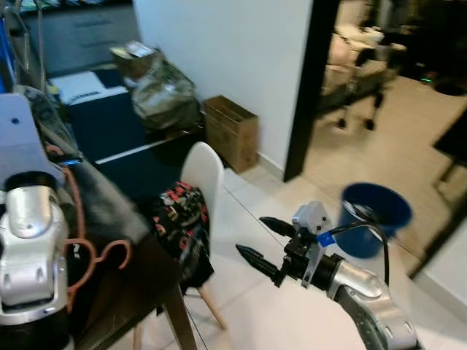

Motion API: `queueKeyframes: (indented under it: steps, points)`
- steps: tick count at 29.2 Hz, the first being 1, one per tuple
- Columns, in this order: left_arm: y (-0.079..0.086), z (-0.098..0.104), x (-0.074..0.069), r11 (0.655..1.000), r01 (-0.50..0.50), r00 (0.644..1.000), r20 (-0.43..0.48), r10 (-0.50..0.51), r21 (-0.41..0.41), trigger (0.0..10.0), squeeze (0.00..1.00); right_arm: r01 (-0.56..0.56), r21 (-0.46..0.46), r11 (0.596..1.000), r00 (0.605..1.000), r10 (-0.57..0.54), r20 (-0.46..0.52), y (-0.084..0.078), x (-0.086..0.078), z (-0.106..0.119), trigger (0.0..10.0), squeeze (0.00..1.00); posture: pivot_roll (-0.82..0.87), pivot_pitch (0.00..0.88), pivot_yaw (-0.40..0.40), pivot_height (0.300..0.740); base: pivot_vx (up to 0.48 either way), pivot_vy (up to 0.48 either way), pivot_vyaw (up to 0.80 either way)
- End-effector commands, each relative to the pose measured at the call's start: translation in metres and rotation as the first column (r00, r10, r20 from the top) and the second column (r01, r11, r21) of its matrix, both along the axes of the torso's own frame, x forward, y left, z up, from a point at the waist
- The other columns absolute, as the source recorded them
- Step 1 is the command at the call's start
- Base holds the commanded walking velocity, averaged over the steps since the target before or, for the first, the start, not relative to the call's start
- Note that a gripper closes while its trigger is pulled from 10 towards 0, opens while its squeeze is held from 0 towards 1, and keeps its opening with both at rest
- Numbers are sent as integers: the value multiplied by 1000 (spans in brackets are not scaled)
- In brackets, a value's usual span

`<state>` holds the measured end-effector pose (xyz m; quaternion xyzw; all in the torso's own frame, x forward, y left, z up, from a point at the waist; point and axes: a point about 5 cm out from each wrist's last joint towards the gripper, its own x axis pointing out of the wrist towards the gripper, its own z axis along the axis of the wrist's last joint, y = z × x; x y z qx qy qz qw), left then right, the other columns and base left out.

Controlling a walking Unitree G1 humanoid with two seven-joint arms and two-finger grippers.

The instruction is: Hang hanger

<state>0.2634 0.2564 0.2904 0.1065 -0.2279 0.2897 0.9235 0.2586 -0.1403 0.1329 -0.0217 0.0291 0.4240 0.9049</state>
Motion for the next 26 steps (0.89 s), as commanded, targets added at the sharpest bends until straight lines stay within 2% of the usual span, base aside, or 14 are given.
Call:
queueKeyframes:
  steps: [1,2,4,7,9,10,12,14,16,17,18,21,22,26]
  points:
    - [14,8,-8,997,-76,997,18,76,14,10000,0,-20,15,1000,1000,20,16,4,0,3,10000,0,-3,0,43,740,480,0,800]
    - [14,8,-8,997,-76,997,18,76,14,10000,0,-20,15,1000,1000,20,16,4,0,3,10000,0,-3,0,43,740,480,0,800]
    - [21,-15,-4,992,-89,994,-70,83,-88,10000,0,-16,27,1000,1000,15,13,3,0,4,10000,0,1,0,39,740,347,0,787]
    - [22,-25,-3,987,-90,991,-106,77,-130,10000,0,-15,30,999,1000,14,15,3,1,4,10000,0,1,0,39,740,255,0,775]
    - [20,-54,-4,974,-113,978,-193,74,-197,10000,0,3,41,999,1000,-3,11,2,1,5,10000,0,-2,0,40,740,0,0,0]
    - [20,-54,-4,974,-113,978,-193,74,-197,10000,0,3,41,999,1000,-3,11,2,1,5,10000,0,-2,0,40,740,0,0,0]
    - [19,-93,-5,937,-151,948,-314,47,-316,10000,0,7,31,1000,1000,-7,10,1,1,5,10000,0,-2,0,39,740,0,0,0]
    - [19,-93,-5,937,-151,948,-314,47,-316,10000,0,7,31,1000,1000,-7,10,1,1,5,10000,0,-2,0,39,740,0,0,0]
    - [11,-122,-3,878,-140,919,-390,-57,-458,10000,0,7,21,1000,1000,-7,6,1,1,5,10000,0,-3,0,38,740,0,0,0]
    - [11,-122,-3,878,-140,919,-390,-57,-458,10000,0,7,21,1000,1000,-7,6,1,1,5,10000,0,-3,0,38,740,0,0,0]
    - [2,-134,-2,847,-120,903,-412,-124,-517,10000,0,7,14,1000,1000,-7,1,1,1,5,10000,0,-8,0,40,740,0,0,0]
    - [-16,-141,-2,841,-63,884,-421,-203,-537,10000,0,5,-1,1000,1000,-5,-2,0,2,4,10000,0,-6,0,37,740,0,0,0]
    - [-20,-141,-2,853,-50,880,-426,-209,-520,10000,0,-1,-4,1000,1000,1,-1,0,2,5,10000,0,-3,0,36,740,0,0,0]
    - [-22,-139,-2,870,-37,879,-431,-206,-492,10000,0,-10,8,1000,1000,10,3,2,3,8,10000,0,0,0,36,740,0,0,0]
